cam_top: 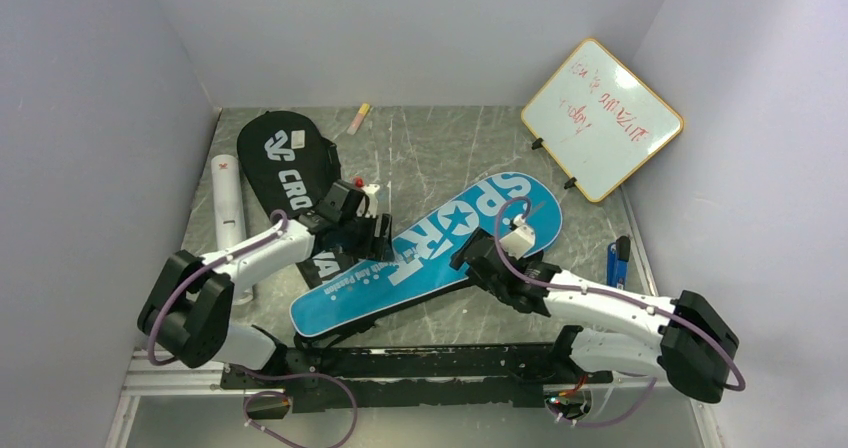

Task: Pack up the badminton gear
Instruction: Pick up the racket bag from the center of the board, then place the racket bag at the center of the board, then reset both arms

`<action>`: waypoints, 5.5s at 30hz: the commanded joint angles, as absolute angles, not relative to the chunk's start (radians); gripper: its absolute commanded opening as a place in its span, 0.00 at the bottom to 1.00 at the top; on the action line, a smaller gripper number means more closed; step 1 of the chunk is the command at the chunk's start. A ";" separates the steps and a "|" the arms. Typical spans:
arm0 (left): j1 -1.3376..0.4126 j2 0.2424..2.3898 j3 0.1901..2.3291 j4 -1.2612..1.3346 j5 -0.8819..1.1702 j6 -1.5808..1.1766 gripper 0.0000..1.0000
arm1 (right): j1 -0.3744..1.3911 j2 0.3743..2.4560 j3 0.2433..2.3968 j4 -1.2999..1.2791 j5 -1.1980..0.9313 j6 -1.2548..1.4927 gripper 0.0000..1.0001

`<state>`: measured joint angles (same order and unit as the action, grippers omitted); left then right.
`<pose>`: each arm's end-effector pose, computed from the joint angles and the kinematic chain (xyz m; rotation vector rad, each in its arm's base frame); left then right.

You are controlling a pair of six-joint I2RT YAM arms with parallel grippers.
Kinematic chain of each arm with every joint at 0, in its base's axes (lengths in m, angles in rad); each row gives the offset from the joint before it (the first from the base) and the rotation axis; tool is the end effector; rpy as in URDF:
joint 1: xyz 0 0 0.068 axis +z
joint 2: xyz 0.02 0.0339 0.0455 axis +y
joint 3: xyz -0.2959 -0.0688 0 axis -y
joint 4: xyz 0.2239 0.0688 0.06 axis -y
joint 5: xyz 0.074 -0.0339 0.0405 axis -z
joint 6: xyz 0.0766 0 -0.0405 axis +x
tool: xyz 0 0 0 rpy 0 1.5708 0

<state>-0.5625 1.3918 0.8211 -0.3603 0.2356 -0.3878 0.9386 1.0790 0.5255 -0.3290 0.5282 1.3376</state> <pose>0.2246 -0.1627 0.2151 0.3281 2.5793 -0.6672 0.1442 0.1315 0.1994 0.6869 2.2515 0.4967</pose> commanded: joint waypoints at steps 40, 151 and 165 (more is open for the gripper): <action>-0.614 1.099 0.713 -0.331 0.273 -0.500 0.21 | 0.833 1.364 1.000 -0.006 0.321 0.502 0.00; -0.187 1.627 0.285 1.186 -0.118 0.088 1.00 | 0.115 1.600 0.259 1.189 0.048 0.008 1.00; -0.187 1.628 0.285 1.192 -0.118 0.087 1.00 | 0.116 1.601 0.262 1.185 0.047 0.008 1.00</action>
<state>-0.1909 1.6333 0.2749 1.1404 -0.1043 0.0761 0.1127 1.5917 0.2478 1.1446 0.0673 0.0177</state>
